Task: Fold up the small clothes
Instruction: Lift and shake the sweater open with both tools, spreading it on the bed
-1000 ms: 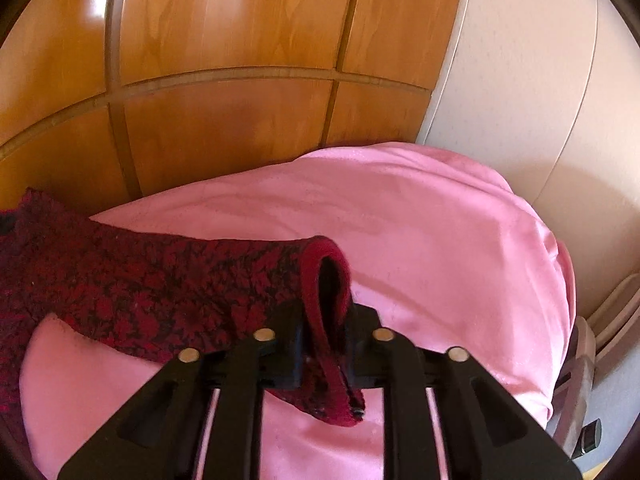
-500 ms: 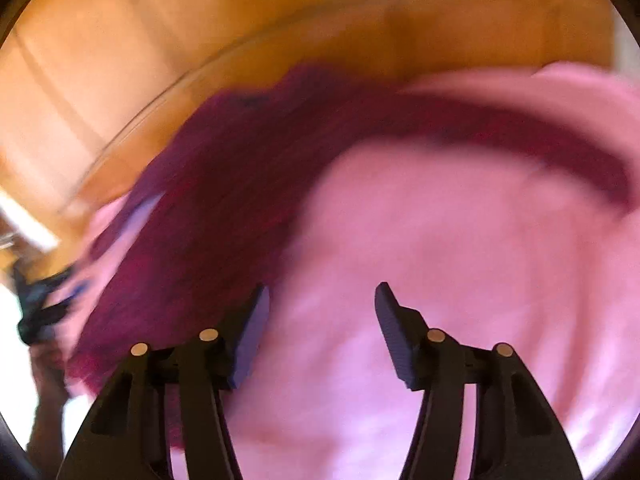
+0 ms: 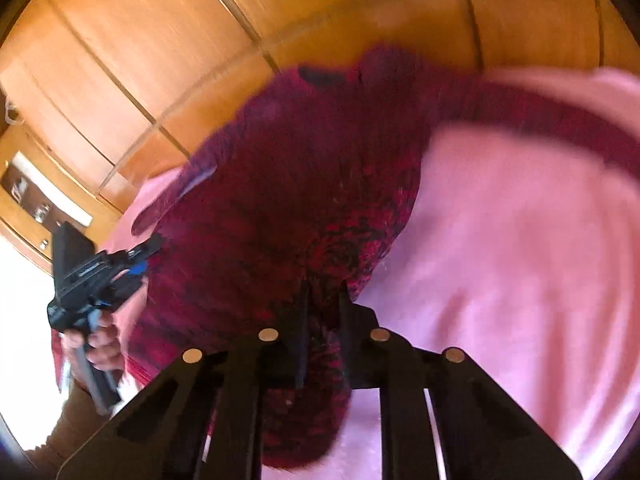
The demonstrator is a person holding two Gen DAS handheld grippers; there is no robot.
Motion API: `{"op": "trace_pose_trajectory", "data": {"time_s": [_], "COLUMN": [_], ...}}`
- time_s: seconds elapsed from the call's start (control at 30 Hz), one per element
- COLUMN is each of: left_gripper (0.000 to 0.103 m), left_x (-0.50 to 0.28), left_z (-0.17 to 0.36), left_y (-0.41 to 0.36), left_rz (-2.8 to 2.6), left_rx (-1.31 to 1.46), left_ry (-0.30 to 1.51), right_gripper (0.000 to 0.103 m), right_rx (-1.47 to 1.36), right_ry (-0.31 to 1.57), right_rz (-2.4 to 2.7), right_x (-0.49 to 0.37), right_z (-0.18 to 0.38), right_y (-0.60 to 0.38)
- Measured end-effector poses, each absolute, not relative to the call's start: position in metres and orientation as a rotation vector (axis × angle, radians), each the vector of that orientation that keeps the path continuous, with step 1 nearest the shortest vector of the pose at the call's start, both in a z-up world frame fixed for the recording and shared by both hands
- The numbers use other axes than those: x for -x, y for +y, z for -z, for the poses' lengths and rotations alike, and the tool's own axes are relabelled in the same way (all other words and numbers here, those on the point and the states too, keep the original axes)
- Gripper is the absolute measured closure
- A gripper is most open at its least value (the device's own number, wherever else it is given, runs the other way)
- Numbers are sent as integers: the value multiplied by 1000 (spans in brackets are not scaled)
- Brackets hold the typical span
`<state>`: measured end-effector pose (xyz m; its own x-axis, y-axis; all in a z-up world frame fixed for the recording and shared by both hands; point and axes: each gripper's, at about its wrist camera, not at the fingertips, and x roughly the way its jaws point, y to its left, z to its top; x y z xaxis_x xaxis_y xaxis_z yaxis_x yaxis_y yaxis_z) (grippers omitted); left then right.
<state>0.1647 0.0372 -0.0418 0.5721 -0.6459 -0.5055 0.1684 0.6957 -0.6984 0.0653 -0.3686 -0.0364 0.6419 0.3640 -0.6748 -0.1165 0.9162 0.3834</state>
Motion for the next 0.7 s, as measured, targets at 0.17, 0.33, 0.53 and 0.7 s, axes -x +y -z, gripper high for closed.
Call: {"op": "trace_pose_trajectory", "data": {"time_s": [0.17, 0.33, 0.53, 0.7], "left_gripper": [103, 103, 24, 24], "left_x": [-123, -78, -56, -69], "left_z": [-16, -12, 59, 105], "left_y": [73, 93, 103, 77], "left_rz": [522, 514, 403, 454], "left_rx": [560, 507, 639, 721], "left_ry": [727, 764, 892, 1000], "right_gripper": [92, 87, 51, 52], "right_rx": [-181, -135, -372, -543], "right_ry": [722, 842, 905, 995], "right_rz": [-235, -219, -190, -261], "right_x": [-21, -5, 20, 26], "right_z": [-15, 23, 71, 109], "right_y": [-386, -384, -418, -432]}}
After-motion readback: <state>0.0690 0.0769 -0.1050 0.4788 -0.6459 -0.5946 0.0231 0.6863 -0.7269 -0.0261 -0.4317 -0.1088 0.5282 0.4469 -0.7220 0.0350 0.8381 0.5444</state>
